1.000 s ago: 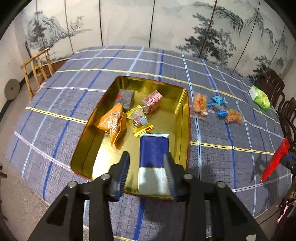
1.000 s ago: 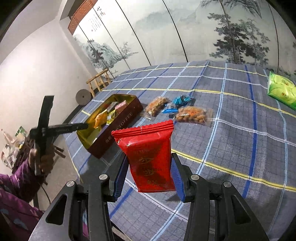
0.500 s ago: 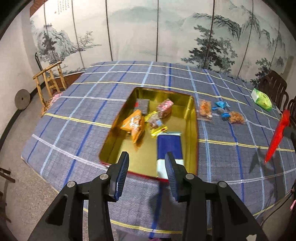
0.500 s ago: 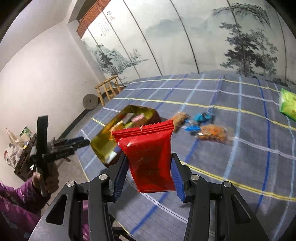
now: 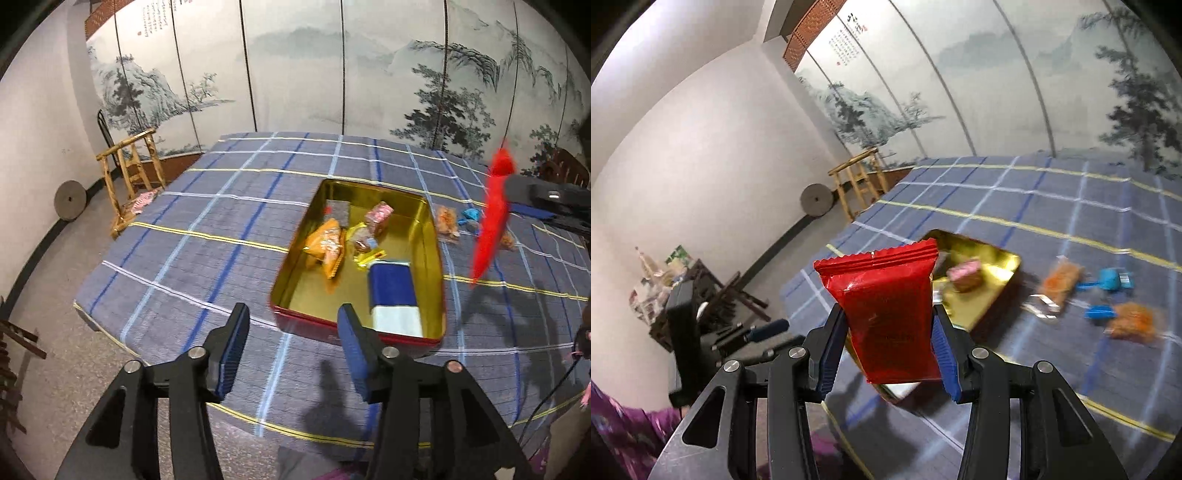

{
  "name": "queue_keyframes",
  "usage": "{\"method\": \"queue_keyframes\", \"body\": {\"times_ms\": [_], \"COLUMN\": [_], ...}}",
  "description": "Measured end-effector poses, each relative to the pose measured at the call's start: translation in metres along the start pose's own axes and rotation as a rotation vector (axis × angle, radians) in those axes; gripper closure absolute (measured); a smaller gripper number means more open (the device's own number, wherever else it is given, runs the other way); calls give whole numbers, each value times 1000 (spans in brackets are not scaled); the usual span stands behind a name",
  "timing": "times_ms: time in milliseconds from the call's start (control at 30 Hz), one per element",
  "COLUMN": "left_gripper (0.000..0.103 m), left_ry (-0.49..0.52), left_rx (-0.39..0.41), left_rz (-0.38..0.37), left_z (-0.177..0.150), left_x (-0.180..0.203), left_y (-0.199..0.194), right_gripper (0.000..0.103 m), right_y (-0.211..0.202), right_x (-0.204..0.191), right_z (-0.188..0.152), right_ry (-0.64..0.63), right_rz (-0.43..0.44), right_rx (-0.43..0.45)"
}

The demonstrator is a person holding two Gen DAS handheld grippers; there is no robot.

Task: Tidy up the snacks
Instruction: 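Carry the red packet into the tin and open the right gripper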

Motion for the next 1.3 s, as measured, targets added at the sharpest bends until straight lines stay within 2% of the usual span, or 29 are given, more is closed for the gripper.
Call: {"method": "queue_keyframes", "body": {"times_ms": [233,400,500,600,933,1200,1300], "left_gripper": [50,50,43,43,41,40,35], "left_ry": [26,40,35,28,17,20,22], "left_rx": [40,50,55,58,52,37,38], "left_rz": [27,39,40,37,25,30,30], "left_z": [-3,-5,-6,-7,-10,-12,-11], "left_x": [-8,-12,-16,-21,-29,-29,-28], "left_y": [-3,-2,-1,0,5,7,8], "right_gripper": [56,56,56,57,58,58,58], "right_y": [80,120,140,152,169,151,131], "right_x": [-3,1,2,1,-8,-19,-23], "right_z": [-12,-24,-30,-33,-33,-28,-28], "right_ry": [87,131,151,161,171,151,132], "right_rz": [22,7,-6,-13,-40,-31,-35], "right_rx": [-98,-153,-184,-205,-220,-164,-121]}}
Point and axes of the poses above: each gripper's, at about its wrist camera, not at the fingertips, and y roughly the way its jaws point, x to its right, z to its top, the point moved 2 cm from there along y, roughly the way its jaws point, and after that the axes turned 5 degrees about x, right-handed, at the moved point
